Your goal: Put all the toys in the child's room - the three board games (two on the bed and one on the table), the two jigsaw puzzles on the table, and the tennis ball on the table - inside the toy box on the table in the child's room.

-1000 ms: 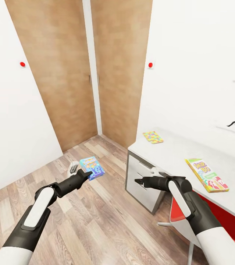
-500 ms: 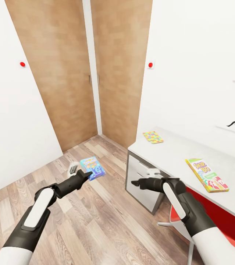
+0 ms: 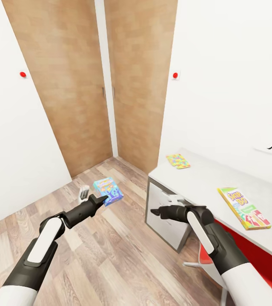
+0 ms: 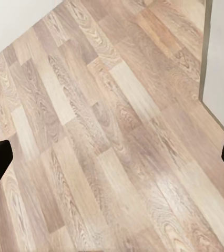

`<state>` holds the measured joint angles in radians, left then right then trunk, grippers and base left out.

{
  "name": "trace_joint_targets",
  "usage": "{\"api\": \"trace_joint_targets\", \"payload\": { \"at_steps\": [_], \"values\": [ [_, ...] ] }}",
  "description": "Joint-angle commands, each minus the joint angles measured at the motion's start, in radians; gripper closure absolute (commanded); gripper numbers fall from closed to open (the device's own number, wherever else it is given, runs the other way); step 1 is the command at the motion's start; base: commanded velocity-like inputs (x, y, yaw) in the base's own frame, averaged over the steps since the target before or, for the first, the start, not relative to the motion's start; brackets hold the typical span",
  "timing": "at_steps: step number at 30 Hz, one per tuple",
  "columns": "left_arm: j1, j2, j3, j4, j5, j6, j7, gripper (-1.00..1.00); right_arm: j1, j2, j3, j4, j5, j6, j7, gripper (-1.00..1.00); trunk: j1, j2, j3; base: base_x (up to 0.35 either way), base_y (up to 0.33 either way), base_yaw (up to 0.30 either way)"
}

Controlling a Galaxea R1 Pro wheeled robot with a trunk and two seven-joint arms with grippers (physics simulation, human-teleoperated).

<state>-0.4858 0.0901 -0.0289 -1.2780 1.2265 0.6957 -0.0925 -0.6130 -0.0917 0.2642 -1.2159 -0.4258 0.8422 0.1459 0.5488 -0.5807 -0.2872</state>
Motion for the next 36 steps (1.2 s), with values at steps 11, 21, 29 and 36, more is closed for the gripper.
{"api": "trace_joint_targets", "payload": {
  "at_steps": [11, 21, 29, 36],
  "values": [
    [-0.001, 0.000, -0.001, 0.000, -0.002, 0.002, -0.007, 1.00, 0.000, -0.001, 0.002, -0.009, 0.007, 0.003, 0.006, -1.00, 0.001, -0.001, -0.001, 0.244, 0.000, -0.018],
    [-0.001, 0.000, -0.002, 0.000, -0.002, 0.001, -0.007, 1.00, 0.008, -0.007, 0.001, -0.041, 0.008, 0.003, 0.005, -1.00, 0.001, -0.001, -0.001, 0.049, 0.000, -0.182],
    [-0.001, 0.000, -0.001, 0.000, -0.002, 0.002, -0.007, 1.00, 0.028, -0.010, -0.007, -0.089, 0.008, 0.004, 0.004, -1.00, 0.001, -0.001, -0.001, 0.002, 0.000, -0.169],
    [-0.001, 0.000, -0.001, -0.002, -0.002, 0.002, -0.009, 1.00, 0.042, -0.034, -0.012, -0.144, 0.006, 0.011, 0.005, -1.00, 0.001, -0.001, -0.001, 0.000, 0.000, -0.259]
  ]
}}
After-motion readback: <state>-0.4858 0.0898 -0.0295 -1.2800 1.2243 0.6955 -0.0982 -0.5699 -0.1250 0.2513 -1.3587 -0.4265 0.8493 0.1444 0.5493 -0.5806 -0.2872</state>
